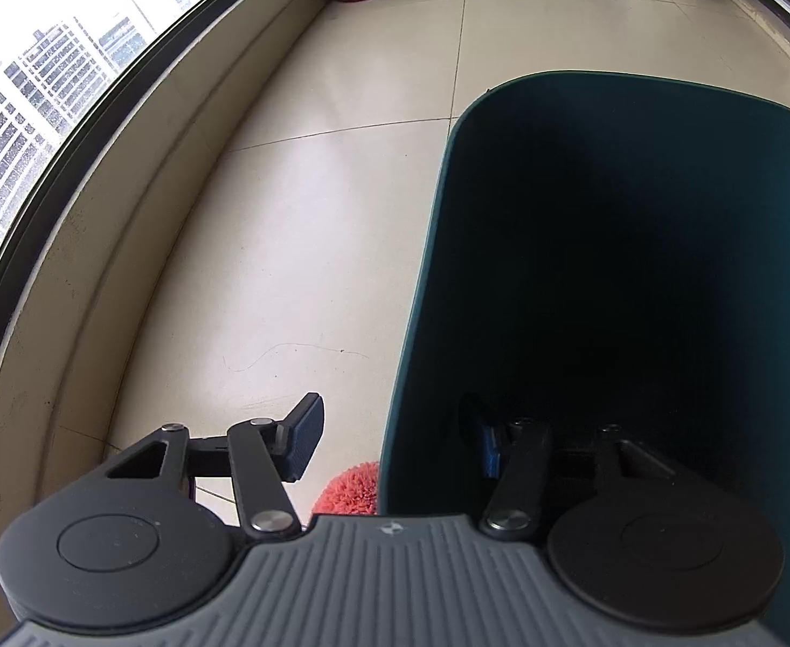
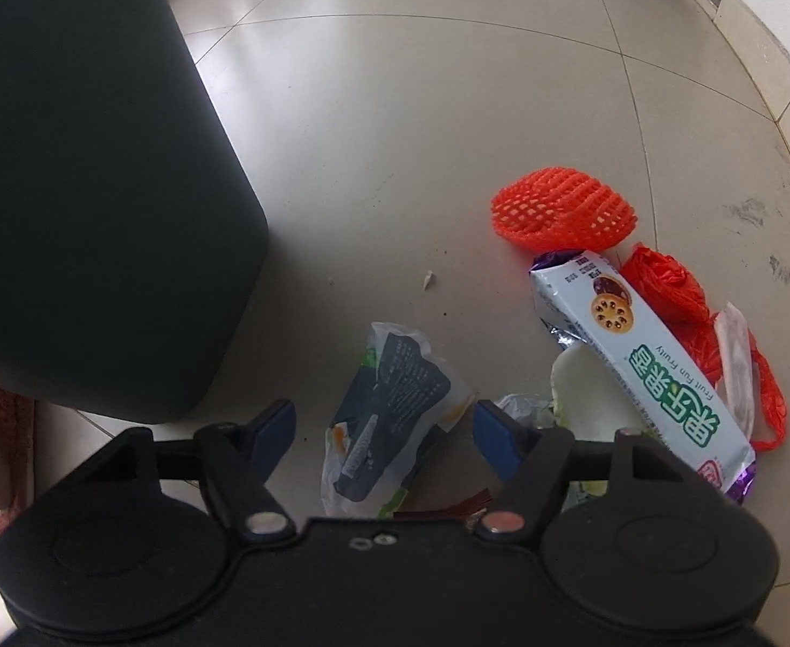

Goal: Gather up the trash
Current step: 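Hold the teal bin rim with the left tool while the right tool grasps the clear wrapper, then lift the clear wrapper with the right tool and drop it into the bin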

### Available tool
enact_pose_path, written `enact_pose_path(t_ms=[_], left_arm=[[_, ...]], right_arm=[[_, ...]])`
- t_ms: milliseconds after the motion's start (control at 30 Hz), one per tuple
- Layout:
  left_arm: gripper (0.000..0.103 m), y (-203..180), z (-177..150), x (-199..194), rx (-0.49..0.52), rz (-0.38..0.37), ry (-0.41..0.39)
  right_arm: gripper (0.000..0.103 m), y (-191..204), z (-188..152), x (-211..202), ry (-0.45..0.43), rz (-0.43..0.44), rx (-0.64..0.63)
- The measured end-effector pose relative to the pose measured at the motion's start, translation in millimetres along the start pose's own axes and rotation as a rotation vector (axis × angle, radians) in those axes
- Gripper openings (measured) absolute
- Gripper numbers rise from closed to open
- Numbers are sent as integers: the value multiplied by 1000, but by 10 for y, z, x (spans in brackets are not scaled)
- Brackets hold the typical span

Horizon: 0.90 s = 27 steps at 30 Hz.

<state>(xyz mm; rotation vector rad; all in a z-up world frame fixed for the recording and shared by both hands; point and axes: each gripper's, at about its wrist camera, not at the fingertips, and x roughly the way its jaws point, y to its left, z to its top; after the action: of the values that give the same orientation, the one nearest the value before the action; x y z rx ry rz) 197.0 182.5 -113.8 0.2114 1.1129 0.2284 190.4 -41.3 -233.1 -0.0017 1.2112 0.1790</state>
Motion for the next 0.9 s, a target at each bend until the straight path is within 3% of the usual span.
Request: enact_pose_path(t_ms=[100,233,400,467,633,900], left_arm=[[42,13,-51,-38,-14,-29,9],[20,-35,-92,-125,-8,-53,20],[18,-90,-109,-191,9,-60,37],[17,-110,-172,-239,21,-64,42],[16,-202,-196,-360,49,-62,39],[15,-318,-96,-373,79,-74,72]], right_arm=[[65,72,14,148,28,-42,1],[48,59,54,287,61,-73,71],[22,24,55,420,106,-122,130],[6,21,31,422,107,-134,136],[0,14,24,218,84,-143,134],[0,39,363,-1040,-51,-79,40]])
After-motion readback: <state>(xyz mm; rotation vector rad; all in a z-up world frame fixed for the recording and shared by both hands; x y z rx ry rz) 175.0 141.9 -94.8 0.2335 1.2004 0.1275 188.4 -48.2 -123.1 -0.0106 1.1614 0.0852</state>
